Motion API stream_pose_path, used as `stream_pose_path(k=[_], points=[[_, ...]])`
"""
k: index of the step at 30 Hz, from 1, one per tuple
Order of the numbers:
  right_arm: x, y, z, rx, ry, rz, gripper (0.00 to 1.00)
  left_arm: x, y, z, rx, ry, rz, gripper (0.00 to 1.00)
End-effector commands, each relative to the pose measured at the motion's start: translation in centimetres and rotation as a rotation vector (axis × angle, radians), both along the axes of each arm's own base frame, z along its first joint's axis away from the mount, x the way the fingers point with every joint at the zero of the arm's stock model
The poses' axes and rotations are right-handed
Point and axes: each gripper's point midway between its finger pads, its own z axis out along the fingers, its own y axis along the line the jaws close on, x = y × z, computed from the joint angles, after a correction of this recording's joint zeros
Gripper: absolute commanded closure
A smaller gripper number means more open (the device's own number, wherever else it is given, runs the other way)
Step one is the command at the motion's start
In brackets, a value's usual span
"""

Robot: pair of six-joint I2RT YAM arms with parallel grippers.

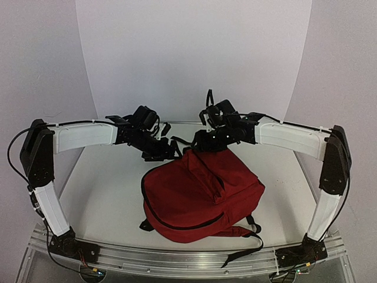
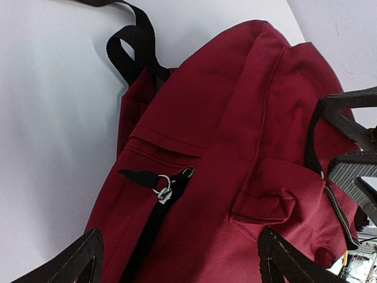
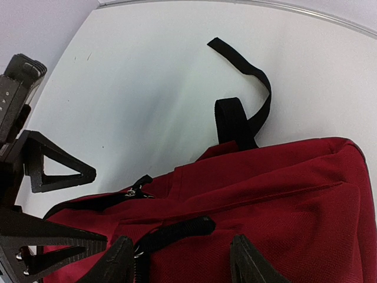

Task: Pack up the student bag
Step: Zip the student bag at the center of the board.

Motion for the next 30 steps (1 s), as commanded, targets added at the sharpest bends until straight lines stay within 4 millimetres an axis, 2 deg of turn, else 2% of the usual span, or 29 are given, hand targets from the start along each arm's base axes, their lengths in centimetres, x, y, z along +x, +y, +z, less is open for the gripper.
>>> stream_pose_path(k=[1,7,18,26,30], points=[[1.3,0.9,0.2,0.025,-0.015,0.024,0.58,0.9,-0.6,1.4,-0.050,-0.019,-0.046,0.15],[1.8,1.5,-0.6,0.057,0.009,0.029,0.62,1.0,-0.9,1.1,-0.117,0.016,-0.068,0.33],[2.0,2.9,-1.3,0.157,0.059,0.062,0.66,1.2,-1.1,-0.5,-0.103,0.063,-0.049,0.46],[2.0,3.4,-1.5,0.194,0.074,0.066,0.87,1.3,-1.2,-0.7,-0.108,0.076,-0.045,0.68],[1.6,3.6,-0.7,0.229,0.081,0.078,0.99,1.3,-1.1,-0.7,-0.108,0.080,-0.038,0.81]])
